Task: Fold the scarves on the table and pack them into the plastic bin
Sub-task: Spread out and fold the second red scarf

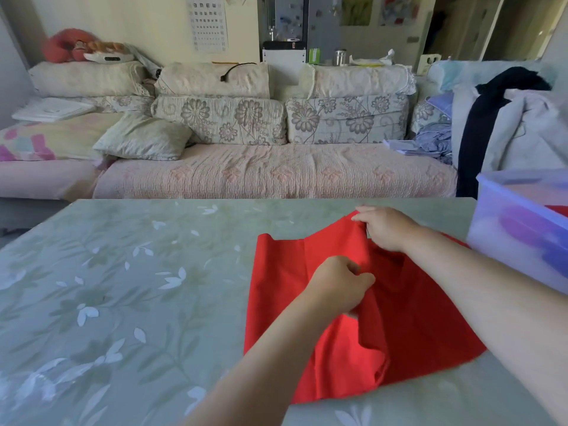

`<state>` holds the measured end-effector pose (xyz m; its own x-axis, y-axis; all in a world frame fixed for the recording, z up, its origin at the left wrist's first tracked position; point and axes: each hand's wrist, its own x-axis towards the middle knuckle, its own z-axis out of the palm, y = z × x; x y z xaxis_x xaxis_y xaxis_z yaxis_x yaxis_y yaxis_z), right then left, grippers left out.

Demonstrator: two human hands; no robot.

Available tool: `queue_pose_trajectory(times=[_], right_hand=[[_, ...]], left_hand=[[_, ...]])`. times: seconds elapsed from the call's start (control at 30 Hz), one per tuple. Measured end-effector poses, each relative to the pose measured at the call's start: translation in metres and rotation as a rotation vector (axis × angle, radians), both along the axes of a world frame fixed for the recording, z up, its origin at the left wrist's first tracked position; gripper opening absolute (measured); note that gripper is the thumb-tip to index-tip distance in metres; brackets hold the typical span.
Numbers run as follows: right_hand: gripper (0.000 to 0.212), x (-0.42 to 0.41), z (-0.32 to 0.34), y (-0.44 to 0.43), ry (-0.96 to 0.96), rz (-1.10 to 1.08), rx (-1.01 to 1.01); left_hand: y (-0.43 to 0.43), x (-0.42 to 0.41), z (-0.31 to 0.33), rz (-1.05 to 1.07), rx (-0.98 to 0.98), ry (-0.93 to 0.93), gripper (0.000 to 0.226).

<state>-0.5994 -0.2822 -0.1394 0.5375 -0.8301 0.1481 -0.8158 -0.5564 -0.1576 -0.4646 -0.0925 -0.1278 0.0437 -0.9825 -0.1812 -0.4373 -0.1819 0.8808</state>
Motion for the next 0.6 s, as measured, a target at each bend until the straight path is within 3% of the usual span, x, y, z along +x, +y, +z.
queue_pose_trajectory(times=[0.07, 0.1, 0.23, 0.33, 0.47, 0.6], right_hand=[[0.054, -0.012, -0.022, 0.004, 0.124, -0.113, 0.097], [0.057, -0.016, -0.032, 0.009, 0.146, -0.146, 0.140], [0.059, -0.021, -0.055, 0.040, 0.113, -0.149, 0.189], [0.052, -0.019, -0.061, 0.066, 0.067, -0.126, 0.150], [0.046, -0.016, -0.065, 0.093, -0.001, -0.173, 0.133], [0.049, -0.019, -0.070, 0.121, 0.060, -0.172, 0.213]], left_hand=[[-0.002, -0.006, -0.019, 0.006, 0.125, 0.213, 0.025], [-0.003, -0.004, -0.031, 0.011, 0.115, 0.209, 0.028], [0.001, 0.037, -0.066, -0.013, -0.249, -0.294, 0.030], [0.012, 0.074, -0.082, -0.105, -0.392, -0.587, 0.035], [0.033, 0.107, -0.104, -0.227, -0.238, -0.825, 0.060], [0.052, 0.122, -0.110, -0.294, -0.173, -0.942, 0.103]])
